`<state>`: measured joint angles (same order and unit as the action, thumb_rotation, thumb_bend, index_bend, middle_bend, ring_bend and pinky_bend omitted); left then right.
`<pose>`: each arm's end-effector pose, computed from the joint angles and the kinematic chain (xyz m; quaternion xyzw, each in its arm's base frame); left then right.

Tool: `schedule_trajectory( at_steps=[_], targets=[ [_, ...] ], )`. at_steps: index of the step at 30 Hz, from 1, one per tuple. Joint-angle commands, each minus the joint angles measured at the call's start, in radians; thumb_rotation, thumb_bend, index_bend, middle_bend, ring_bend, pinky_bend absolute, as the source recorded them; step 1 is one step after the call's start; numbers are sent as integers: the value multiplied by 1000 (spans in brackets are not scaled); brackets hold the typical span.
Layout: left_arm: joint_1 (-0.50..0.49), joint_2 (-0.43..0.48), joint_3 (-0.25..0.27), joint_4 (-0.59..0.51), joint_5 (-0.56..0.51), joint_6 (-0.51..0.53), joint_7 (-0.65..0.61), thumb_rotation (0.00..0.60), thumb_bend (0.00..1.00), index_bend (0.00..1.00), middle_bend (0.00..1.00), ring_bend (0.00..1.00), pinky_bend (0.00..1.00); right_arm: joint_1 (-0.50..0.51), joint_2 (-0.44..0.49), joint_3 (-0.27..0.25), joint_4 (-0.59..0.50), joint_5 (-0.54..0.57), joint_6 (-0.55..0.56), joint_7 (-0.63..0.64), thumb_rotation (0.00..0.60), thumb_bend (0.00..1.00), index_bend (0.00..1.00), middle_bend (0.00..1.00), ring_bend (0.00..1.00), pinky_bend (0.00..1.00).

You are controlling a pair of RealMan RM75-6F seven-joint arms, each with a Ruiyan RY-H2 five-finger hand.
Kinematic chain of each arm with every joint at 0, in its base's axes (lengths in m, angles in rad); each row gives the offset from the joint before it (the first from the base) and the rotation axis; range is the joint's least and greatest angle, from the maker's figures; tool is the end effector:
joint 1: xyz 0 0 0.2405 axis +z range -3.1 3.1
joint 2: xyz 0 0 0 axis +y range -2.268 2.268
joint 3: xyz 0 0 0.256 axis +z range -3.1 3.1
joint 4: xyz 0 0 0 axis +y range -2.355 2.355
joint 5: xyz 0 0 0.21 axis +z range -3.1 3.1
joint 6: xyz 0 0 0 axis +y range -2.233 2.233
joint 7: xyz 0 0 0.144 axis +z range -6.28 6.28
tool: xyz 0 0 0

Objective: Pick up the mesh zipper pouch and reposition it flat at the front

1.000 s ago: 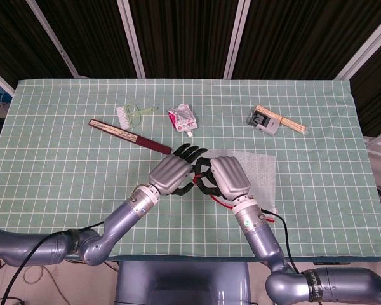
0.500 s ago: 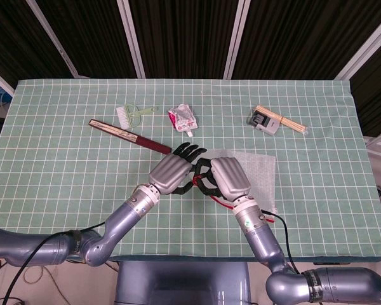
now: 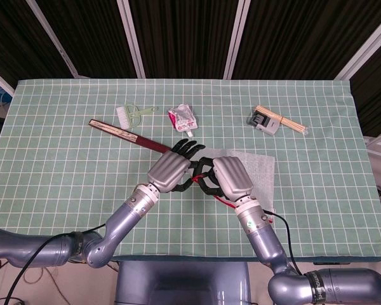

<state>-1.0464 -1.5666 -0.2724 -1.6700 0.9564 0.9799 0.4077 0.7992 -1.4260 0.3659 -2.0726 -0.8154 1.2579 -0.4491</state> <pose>0.0016 0.3440 -0.0167 -0.7613 -0.3435 -0.4603 0.3008 -0.0351 -0.3073 0.0592 0.6185 -0.4836 0.5100 0.3514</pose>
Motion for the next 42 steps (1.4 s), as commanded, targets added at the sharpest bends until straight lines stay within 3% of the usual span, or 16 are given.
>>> schedule_trajectory(
  at_steps=[1,42],
  targets=[
    [4,-8,-12,-1,-1,18,-6,600,416,612,100,0,30,-6,7,-1,-6,-1,5,7,600,576,750,1000,1000,961],
    [30,-8,-107,-53,94,137,-99,600,416,635,103,0,30,-78,27,-58,-3,2,24,81,600,580,752,1000,1000,961]
  ],
)
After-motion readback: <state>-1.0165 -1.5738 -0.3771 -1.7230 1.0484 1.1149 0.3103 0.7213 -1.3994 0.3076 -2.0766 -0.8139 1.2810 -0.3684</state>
